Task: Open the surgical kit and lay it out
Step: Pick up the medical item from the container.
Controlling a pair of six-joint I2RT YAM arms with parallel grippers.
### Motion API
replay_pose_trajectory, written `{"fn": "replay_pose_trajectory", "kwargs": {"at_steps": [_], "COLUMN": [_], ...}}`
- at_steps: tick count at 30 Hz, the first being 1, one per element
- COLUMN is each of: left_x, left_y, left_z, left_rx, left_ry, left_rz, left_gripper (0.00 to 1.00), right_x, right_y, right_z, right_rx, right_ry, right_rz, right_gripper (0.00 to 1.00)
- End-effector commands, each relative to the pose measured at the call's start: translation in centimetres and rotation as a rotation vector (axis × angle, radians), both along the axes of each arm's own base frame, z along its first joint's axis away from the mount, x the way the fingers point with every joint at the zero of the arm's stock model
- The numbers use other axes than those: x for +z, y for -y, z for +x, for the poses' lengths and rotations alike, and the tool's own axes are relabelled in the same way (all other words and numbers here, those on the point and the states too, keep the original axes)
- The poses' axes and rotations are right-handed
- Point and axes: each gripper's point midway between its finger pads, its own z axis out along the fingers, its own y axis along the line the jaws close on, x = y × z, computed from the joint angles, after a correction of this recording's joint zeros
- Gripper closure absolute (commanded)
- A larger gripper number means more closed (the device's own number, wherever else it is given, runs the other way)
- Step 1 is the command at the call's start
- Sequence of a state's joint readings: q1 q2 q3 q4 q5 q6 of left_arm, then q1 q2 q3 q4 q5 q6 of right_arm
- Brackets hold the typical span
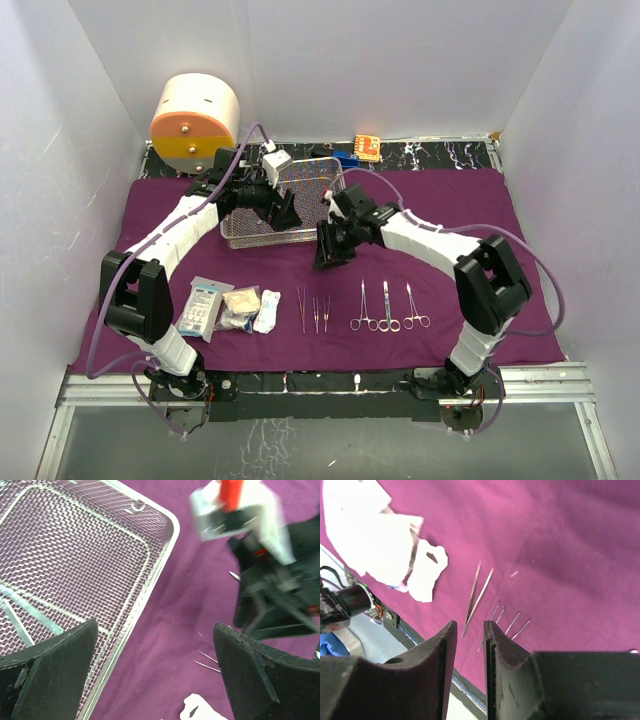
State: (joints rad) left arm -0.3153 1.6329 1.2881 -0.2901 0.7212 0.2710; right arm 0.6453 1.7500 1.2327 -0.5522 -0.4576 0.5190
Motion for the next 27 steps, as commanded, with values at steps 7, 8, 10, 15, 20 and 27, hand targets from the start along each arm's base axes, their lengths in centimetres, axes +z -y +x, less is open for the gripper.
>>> {"fn": "replay_pose_trajectory", "kwargs": {"at_steps": [7,8,10,15,20,27], "left_x": [1.3,1.0,0.3,-2.4,-4.0,-6.2], "left_y": [-4.3,-4.7,-5.3,-6.1,-6.6,-5.4], "left_z": [5.5,6.0,6.8,8.9,11.8,15.6], "left_rx": [0.350,0.376,0.412,0.448,0.472,0.463], "left_ry": [0.126,0.128,0.118,0.088,0.132,0.107], "left_rz": [0.136,0.155,0.190,0.287,0.336,0.300], "left_gripper": [0.02,0.02,0.01,0.02,0.03,0.12], "right_x": [11.8,12.4,13.4,16.4,17.7,17.1], "right_y": [9.0,10.3,12.3,15.6,18.2,20.7], "right_z": [9.4,10.1,11.1,13.1,14.2,14.7], "right_rx": [-0.263,-0.293,-0.323,-0.328,-0.303,-0.248], "right_ry": [0.405,0.429,0.488,0.680,0.822,0.921], "right_rz": [0.128,0.126,0.111,0.022,-0.058,-0.093], "right_gripper": [0.58,0.56,0.52,0.48,0.23,0.17]}}
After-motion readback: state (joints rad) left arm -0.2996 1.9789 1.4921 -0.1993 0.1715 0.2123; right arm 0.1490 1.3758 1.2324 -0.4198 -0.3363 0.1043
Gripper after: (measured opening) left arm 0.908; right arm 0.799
